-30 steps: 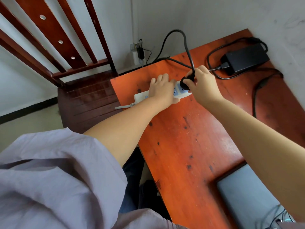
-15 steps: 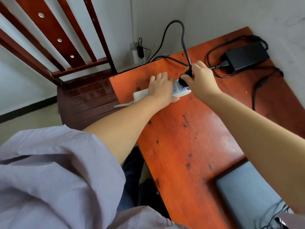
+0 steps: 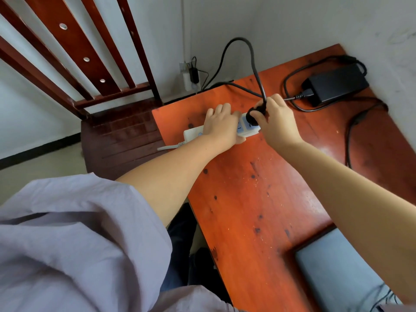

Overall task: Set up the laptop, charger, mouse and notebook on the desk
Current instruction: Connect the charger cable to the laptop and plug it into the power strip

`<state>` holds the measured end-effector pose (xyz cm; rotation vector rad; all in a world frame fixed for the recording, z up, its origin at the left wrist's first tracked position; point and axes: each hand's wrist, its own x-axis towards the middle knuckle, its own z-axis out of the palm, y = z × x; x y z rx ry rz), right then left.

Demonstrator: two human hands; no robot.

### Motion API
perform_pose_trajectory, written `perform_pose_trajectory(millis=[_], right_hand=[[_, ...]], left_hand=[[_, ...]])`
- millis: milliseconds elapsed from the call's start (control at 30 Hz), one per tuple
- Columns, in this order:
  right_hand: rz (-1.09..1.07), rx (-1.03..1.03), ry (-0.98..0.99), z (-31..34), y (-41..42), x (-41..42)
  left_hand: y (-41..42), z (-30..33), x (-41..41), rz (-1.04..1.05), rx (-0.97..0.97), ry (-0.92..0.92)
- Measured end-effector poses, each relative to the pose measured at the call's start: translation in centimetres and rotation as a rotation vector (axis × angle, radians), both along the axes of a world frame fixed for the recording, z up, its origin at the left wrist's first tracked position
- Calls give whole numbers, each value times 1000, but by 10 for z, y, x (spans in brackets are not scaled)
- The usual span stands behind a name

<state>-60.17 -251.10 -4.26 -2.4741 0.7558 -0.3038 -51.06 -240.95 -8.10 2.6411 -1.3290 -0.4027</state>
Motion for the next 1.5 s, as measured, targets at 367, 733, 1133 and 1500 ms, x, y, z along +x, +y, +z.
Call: perform_pose_trajectory(millis=[367,733,1133,1500], right_hand=[[-72,74,-50,-1,0,-4],[-48,3,4,-2,8,-3],[6,-54,74,1,3,6],[76,151,299,23,-22,5]], left_hand=[[1,-1,0,-7,-23,1],[2,-1,-1,-5,-15,-4],[2,2,0,-7,15,4],[2,-3,1,-16,-12,-31]])
